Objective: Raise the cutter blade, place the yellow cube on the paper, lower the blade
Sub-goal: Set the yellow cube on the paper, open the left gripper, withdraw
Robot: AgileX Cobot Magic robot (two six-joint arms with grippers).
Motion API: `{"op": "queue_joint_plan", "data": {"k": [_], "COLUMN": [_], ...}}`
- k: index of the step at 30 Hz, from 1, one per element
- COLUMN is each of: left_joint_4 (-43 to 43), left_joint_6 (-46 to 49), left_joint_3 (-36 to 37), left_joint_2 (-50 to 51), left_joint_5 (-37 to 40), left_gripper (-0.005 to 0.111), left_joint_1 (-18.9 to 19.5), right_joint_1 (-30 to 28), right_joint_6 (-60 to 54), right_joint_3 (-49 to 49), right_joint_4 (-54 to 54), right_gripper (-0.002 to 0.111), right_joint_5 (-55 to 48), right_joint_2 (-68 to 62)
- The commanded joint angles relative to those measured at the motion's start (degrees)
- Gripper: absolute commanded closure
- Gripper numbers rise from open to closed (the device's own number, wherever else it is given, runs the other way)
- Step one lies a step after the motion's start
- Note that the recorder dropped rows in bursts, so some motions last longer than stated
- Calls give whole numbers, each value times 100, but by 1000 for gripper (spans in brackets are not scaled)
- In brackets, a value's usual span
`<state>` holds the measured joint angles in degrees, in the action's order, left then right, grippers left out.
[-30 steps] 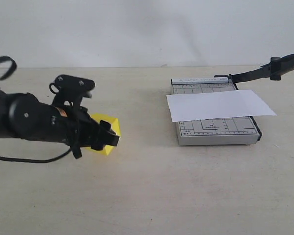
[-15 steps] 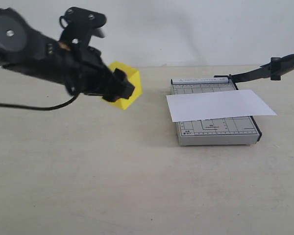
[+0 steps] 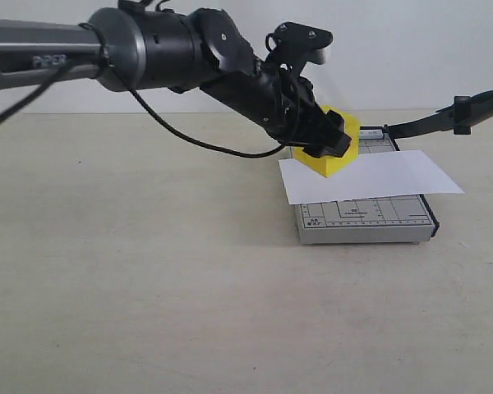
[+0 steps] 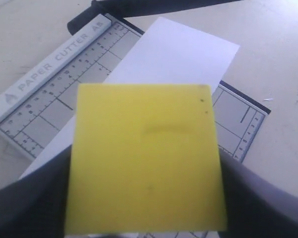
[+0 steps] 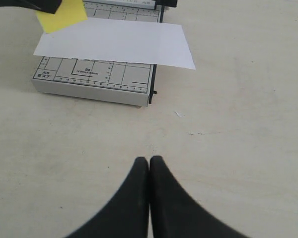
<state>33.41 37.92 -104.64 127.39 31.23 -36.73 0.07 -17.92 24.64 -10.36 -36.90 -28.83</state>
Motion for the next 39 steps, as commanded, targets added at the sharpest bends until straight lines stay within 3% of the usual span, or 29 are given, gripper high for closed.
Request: {"op": "queue_joint_plan", "data": {"k": [1, 14, 32, 34, 35, 36, 38, 39], "left_joint_4": [13, -167, -430, -430, -430, -430, -430, -430], "left_joint_6": [32, 112, 287, 298, 299, 299, 283, 283], "left_joint_3": [-649, -1566, -1578, -1578, -1578, -1578, -1578, -1578], "left_joint_2": [439, 1169, 1321, 1321, 1321, 1321, 1321, 1321], "left_joint_5": [264, 607, 631, 631, 623, 618, 480, 422], "left_gripper": [102, 102, 102, 93, 78, 70, 39, 31], "left_joint_1": [-60, -60, -60, -60, -60, -60, -60, -60], "right_joint_1": [-16, -16, -16, -16, -16, -16, -16, -16], "right_joint_6": [82, 105, 105, 105, 105, 105, 105, 105], "right_joint_3": [-15, -15, -15, -15, -15, -15, -15, -15], "right_joint_4": [-23, -74, -74, -74, -74, -74, -74, -74], "right_gripper": [109, 109, 109, 109, 109, 109, 109, 109], "right_joint_5": [49, -63, -105, -105, -105, -105, -105, -105], "right_joint_2": [20, 20, 20, 20, 20, 20, 20, 20]}}
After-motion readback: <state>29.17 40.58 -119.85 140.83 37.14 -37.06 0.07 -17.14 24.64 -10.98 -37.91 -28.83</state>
